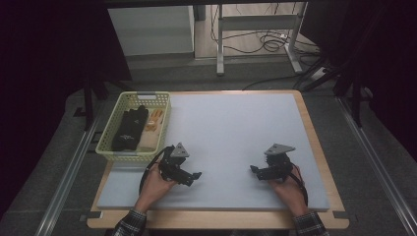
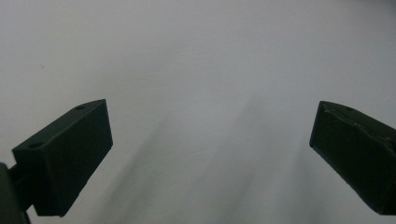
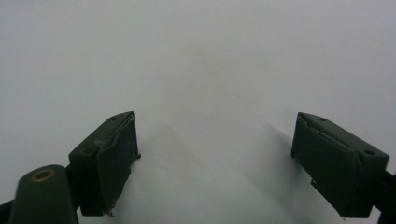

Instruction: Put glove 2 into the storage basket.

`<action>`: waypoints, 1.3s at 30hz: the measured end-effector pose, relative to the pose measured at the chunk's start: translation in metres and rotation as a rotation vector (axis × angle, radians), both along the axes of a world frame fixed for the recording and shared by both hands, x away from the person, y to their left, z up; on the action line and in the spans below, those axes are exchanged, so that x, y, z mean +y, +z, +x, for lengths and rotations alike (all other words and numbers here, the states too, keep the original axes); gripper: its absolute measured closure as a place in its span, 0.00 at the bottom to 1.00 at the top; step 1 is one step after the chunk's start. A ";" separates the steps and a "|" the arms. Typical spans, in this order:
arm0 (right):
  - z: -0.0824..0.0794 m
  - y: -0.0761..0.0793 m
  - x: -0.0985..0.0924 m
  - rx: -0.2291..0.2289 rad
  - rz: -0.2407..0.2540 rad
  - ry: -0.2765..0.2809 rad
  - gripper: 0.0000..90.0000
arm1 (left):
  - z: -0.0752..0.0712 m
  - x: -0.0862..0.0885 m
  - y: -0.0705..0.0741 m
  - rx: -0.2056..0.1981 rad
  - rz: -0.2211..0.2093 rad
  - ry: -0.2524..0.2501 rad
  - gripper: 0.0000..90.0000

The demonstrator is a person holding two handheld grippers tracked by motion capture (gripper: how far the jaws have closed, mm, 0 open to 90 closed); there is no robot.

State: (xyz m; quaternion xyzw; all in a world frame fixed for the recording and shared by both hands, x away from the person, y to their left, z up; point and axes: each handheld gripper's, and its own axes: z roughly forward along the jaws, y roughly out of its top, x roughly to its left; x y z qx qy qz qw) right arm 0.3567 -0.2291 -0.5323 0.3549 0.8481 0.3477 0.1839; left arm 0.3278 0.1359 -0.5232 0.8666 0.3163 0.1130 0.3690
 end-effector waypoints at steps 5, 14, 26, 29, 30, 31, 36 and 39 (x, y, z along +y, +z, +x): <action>0.000 0.000 0.000 0.000 0.000 0.000 0.16 | -0.001 0.002 -0.006 0.006 0.003 0.000 0.00; 0.000 0.000 0.000 0.000 0.000 0.000 0.16 | -0.002 0.005 -0.018 0.022 0.013 0.002 0.00; 0.000 0.000 0.000 -0.002 -0.001 0.000 0.16 | -0.004 0.006 -0.025 0.017 0.023 0.001 0.00; 0.000 0.000 0.000 -0.003 -0.002 0.000 0.16 | -0.005 0.005 -0.025 0.015 0.020 0.005 0.00; 0.000 0.000 0.000 -0.003 -0.002 0.000 0.16 | -0.005 0.005 -0.025 0.015 0.022 0.005 0.00; 0.000 0.000 0.000 -0.003 -0.002 0.000 0.16 | -0.005 0.005 -0.025 0.015 0.022 0.005 0.00; 0.000 0.000 0.000 -0.004 -0.002 0.000 0.16 | -0.005 0.006 -0.025 0.018 0.025 0.003 0.00; 0.000 0.000 0.000 0.001 0.000 -0.001 0.16 | -0.005 0.005 -0.026 0.015 0.024 0.006 0.00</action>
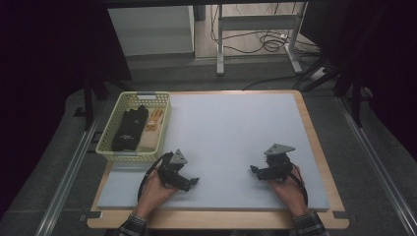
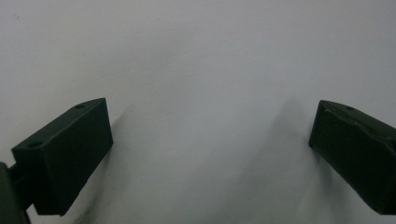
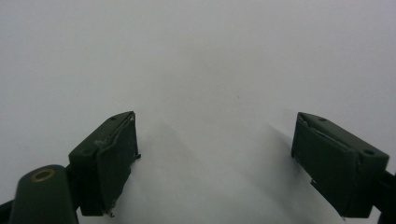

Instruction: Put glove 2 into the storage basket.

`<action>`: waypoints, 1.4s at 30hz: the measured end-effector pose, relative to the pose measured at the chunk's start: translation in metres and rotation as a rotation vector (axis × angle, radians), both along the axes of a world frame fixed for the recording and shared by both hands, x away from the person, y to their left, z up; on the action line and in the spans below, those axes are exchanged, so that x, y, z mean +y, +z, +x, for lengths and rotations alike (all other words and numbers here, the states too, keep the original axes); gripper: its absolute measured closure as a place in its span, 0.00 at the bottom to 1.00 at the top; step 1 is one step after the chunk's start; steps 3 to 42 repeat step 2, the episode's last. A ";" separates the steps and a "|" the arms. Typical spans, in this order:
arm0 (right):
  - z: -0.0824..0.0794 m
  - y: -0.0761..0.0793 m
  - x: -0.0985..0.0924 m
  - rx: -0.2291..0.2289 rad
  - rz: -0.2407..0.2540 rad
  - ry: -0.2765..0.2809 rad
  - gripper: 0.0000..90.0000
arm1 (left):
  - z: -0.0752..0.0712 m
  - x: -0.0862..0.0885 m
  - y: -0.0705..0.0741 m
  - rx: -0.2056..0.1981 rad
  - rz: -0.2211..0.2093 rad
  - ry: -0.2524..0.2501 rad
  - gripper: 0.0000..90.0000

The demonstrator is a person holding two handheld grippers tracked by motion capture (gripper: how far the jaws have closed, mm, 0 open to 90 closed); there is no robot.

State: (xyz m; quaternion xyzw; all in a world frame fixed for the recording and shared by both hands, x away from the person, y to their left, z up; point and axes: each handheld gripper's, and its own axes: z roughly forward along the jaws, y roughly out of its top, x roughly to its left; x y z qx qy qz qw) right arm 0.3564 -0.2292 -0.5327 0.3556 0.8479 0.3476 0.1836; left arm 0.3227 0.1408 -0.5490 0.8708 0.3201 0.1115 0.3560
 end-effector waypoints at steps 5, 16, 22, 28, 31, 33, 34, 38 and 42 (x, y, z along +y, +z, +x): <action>0.000 0.000 0.000 -0.003 -0.002 0.001 0.16 | 0.000 0.000 0.000 0.002 -0.002 0.001 0.00; 0.000 0.000 0.000 -0.003 -0.002 0.001 0.16 | 0.000 0.000 0.000 0.002 -0.002 0.001 0.00; 0.000 0.000 0.000 -0.003 -0.002 0.001 0.16 | 0.000 0.000 0.000 0.002 -0.002 0.001 0.00; 0.000 0.000 0.000 -0.003 -0.002 0.001 0.16 | 0.000 0.000 0.000 0.002 -0.002 0.001 0.00; 0.000 0.000 0.000 -0.003 -0.002 0.001 0.16 | 0.000 0.000 0.000 0.002 -0.002 0.001 0.00; 0.000 0.000 0.000 -0.003 -0.002 0.001 0.16 | 0.000 0.000 0.000 0.002 -0.002 0.001 0.00; 0.000 0.000 0.000 -0.003 -0.002 0.001 0.16 | 0.000 0.000 0.000 0.002 -0.002 0.001 0.00; 0.000 0.000 0.000 -0.003 -0.002 0.001 0.16 | 0.000 0.000 0.000 0.002 -0.002 0.001 0.00; 0.000 0.000 0.000 -0.003 -0.002 0.001 0.16 | 0.000 0.000 0.000 0.002 -0.002 0.001 0.00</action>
